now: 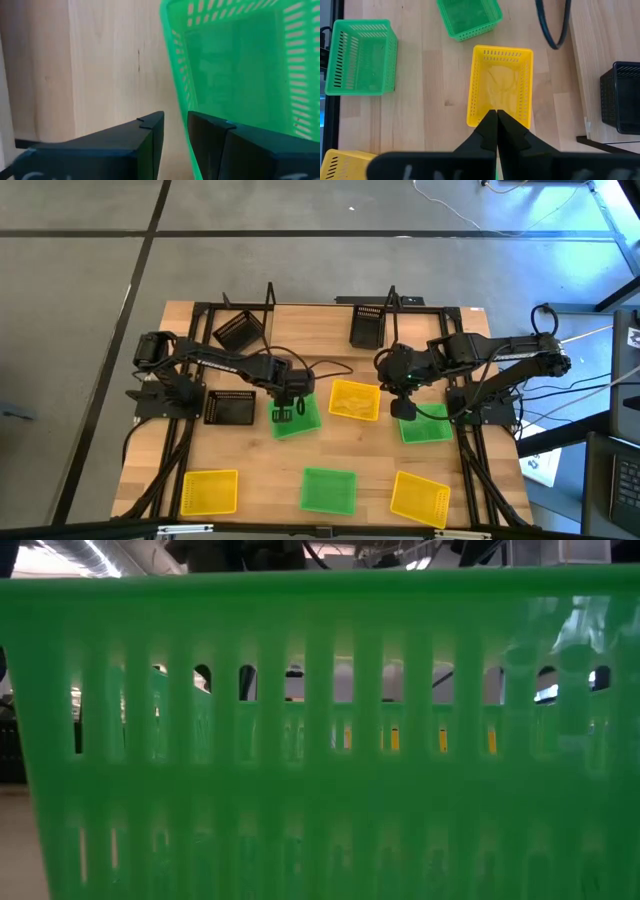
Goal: Stack baskets on shelf by color
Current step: Put the top left green bin on the shelf
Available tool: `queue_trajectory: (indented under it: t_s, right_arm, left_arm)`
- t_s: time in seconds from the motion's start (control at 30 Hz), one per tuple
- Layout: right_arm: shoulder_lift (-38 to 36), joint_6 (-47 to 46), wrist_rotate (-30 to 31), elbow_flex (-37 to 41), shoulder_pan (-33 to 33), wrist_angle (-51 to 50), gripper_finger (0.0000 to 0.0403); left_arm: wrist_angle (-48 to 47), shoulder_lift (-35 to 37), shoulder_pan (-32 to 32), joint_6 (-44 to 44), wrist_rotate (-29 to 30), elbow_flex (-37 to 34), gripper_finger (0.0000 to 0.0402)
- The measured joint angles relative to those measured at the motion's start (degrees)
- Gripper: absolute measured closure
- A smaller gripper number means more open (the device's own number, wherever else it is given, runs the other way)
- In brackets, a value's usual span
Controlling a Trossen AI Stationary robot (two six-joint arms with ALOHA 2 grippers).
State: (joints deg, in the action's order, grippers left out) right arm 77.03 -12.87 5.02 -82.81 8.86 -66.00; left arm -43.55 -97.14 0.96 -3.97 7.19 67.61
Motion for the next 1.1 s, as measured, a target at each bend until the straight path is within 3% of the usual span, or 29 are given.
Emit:
queue_trajectory:
  t_s: [0.57,0.73,0.83,1.0,1.1]
  right_arm:
    - [0.0,1.21,-0.02,-0.02,0.0,0.77,0.0403]
    - [0.0,1.25,-0.02,-0.02,0.02,1.2,0.0403]
    - [0.0,1.33,-0.02,-0.02,0.0,1.18,0.0403]
    - [0.0,1.56,-0.02,-0.02,0.02,1.16,0.0403]
    - [0.01,1.56,-0.01,-0.04,0.02,1.22,0.0403]
  left_arm:
    - [1.64,-3.86,-0.22,-0.01,-2.95,0.0,0.0324]
    - [1.75,-3.87,-1.47,-2.99,-6.34,0.0,0.0388]
    - [1.47,-3.33,-2.84,-4.15,-8.36,0.08,0.0394]
    - [-4.04,-0.88,-6.03,-9.03,-9.69,5.97,0.0399]
    - [-9.09,0.6,-8.49,-13.71,-6.94,11.65,0.0399]
